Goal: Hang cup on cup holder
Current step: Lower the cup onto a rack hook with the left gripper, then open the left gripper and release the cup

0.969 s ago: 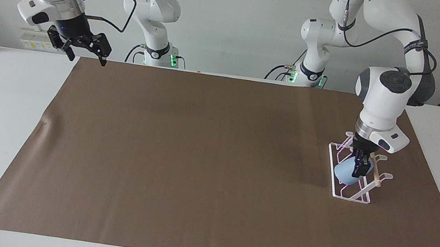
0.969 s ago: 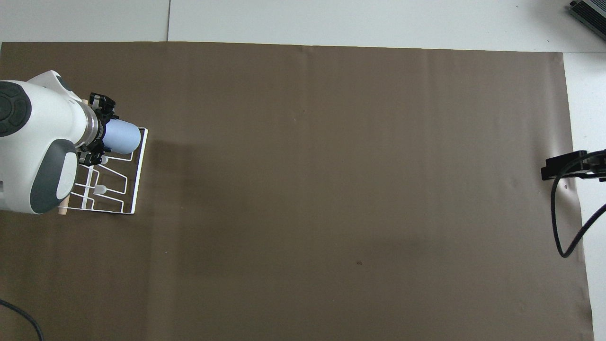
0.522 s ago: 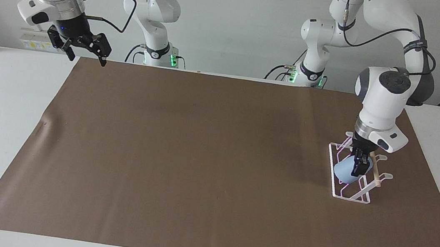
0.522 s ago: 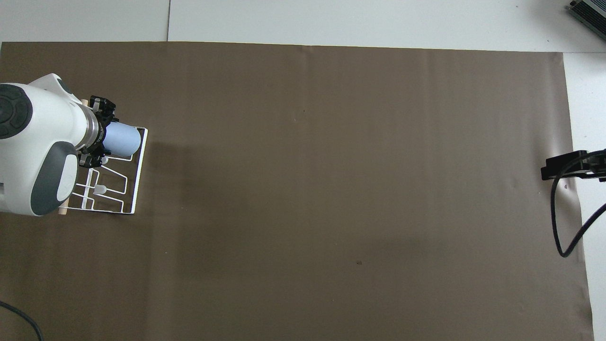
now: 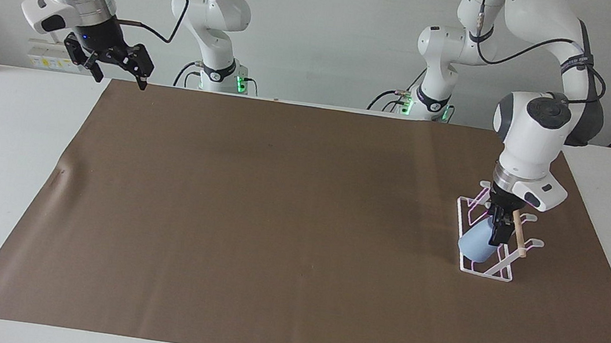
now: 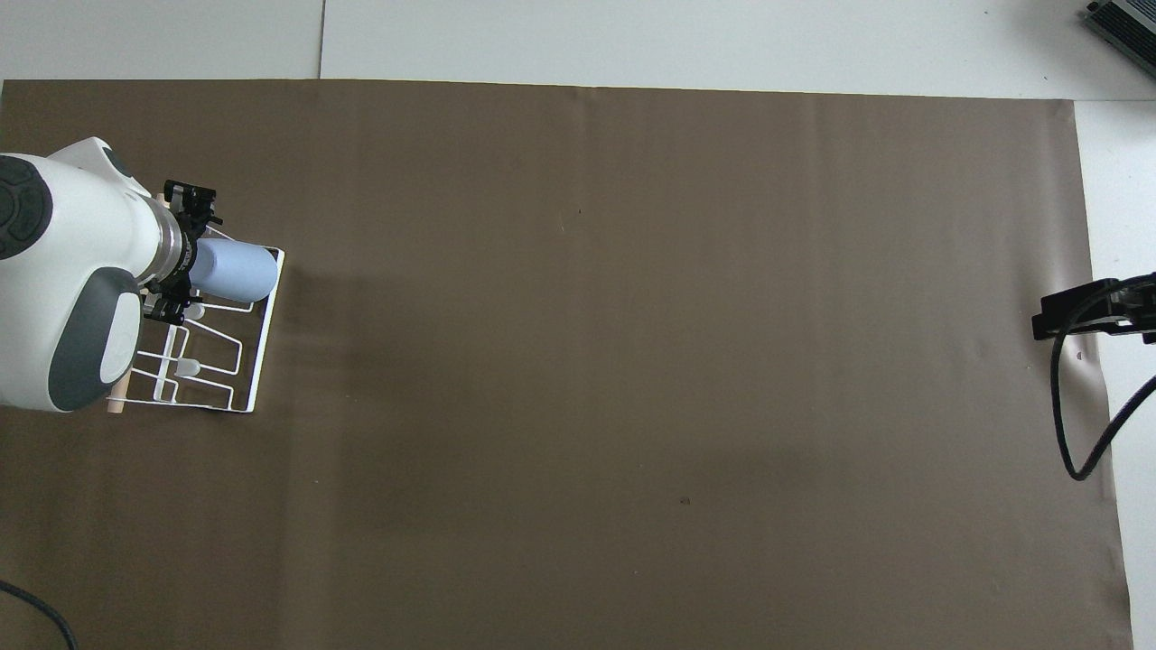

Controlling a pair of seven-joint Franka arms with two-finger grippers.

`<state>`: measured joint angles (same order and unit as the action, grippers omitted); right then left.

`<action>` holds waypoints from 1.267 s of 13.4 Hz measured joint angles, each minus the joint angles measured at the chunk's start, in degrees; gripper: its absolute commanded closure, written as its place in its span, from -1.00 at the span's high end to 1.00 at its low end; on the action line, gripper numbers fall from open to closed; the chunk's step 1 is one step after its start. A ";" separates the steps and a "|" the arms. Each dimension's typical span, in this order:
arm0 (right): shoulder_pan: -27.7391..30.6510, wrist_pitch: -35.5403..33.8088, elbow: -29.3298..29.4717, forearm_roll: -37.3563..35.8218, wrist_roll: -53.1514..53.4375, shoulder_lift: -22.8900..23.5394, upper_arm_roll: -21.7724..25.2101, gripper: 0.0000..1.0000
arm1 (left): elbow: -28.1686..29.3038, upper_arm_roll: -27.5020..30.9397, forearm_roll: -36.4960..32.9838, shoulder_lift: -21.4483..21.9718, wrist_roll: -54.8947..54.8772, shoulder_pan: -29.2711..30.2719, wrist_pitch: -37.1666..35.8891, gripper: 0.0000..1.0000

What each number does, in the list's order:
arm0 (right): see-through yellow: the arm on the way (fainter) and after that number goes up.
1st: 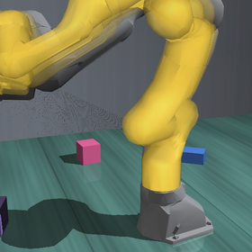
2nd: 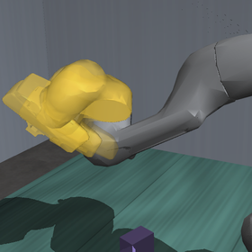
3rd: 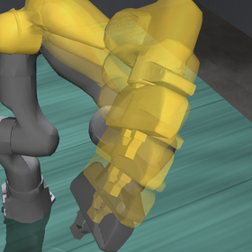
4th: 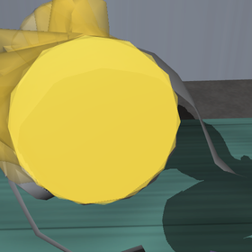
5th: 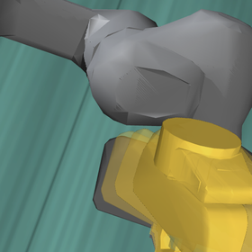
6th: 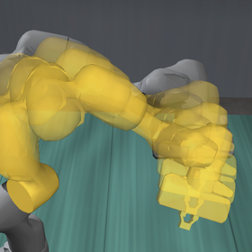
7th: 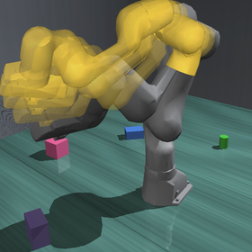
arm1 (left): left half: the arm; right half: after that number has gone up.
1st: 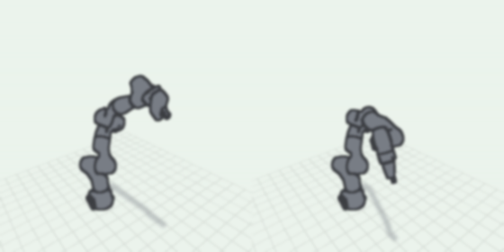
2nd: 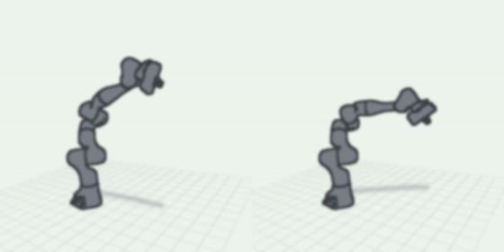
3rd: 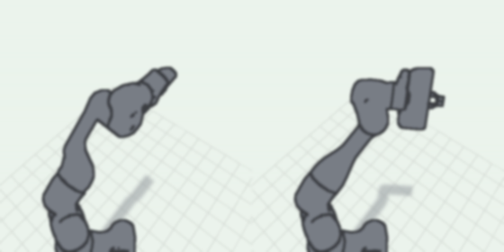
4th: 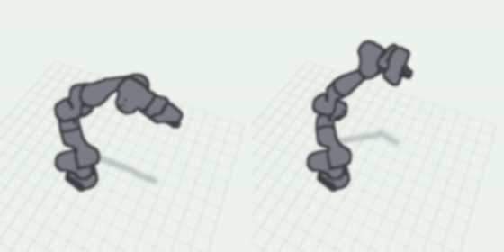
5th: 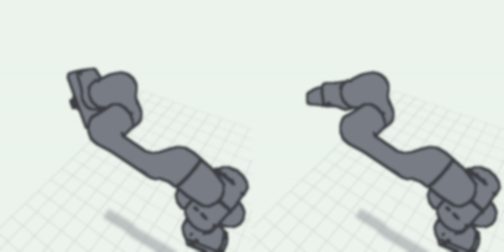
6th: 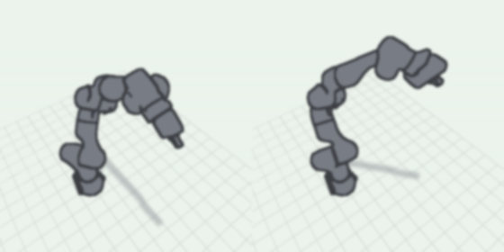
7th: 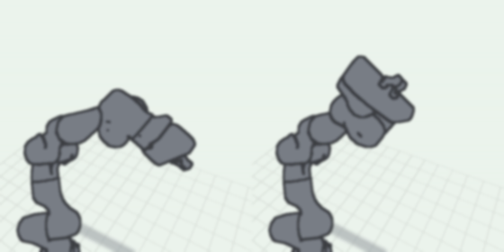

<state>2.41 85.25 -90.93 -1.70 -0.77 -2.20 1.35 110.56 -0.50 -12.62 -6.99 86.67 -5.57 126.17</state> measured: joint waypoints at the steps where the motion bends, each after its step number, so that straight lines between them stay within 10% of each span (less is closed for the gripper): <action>1: -0.01 0.00 -0.01 0.00 0.00 0.01 -0.01 1.00 | -0.63 -0.05 0.00 0.15 -0.05 0.00 -0.99 1.00; 9: -0.03 0.00 -0.18 0.00 0.00 0.00 -0.03 1.00 | -5.15 -1.03 0.20 4.33 -4.44 -0.09 -10.34 1.00; 17: -0.05 0.00 -0.35 0.00 0.00 0.01 -0.03 1.00 | -9.00 -1.00 8.63 5.95 -30.78 -0.07 -17.51 1.00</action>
<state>2.36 85.25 -91.28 -1.70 -0.77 -2.19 1.32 101.56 -1.50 -3.98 -1.04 55.88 -5.64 108.65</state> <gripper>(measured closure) 0.000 0.000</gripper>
